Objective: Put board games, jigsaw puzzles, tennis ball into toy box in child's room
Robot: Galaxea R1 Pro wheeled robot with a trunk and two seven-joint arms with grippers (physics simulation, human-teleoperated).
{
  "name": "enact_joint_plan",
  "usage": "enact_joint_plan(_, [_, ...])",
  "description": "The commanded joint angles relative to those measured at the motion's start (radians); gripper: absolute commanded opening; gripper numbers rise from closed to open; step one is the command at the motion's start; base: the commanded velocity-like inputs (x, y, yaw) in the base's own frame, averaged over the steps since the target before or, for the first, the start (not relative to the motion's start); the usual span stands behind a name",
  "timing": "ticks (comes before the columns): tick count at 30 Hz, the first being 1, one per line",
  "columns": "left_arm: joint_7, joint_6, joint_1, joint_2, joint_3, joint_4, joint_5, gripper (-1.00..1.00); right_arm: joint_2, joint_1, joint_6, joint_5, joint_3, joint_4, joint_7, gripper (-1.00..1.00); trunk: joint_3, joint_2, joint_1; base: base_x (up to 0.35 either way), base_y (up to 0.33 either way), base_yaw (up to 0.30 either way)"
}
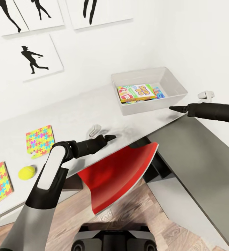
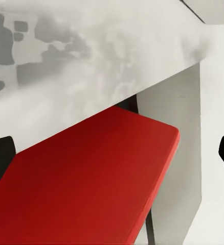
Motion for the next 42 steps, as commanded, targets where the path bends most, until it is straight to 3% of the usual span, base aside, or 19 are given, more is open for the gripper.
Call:
enact_joint_plan(1, [0.011,0.001,-0.001,0.000,0.000,-0.001,0.010,1.00,-0.001,-0.001,0.002,0.007,0.001,0.000,0.007,1.00,0.000,-0.002,0.001,0.000,0.000,0.033])
enact_joint_plan(23, [0.024,0.001,0.049,-0.001,0.011,0.000,0.006,1.00,0.014,0.052,0.000,0.002,0.000,-0.024,-0.008,1.00,0.026,-0.002,0.001,0.000,0.000,0.057])
enact_joint_plan(42, [0.024,0.005,0.069,0.007,-0.024,0.000,0.005,1.00,0.016,0.097,0.002,-0.019,-0.014,-0.074,-0.015,1.00,0.035,-0.002,0.001,0.000,0.000,0.165])
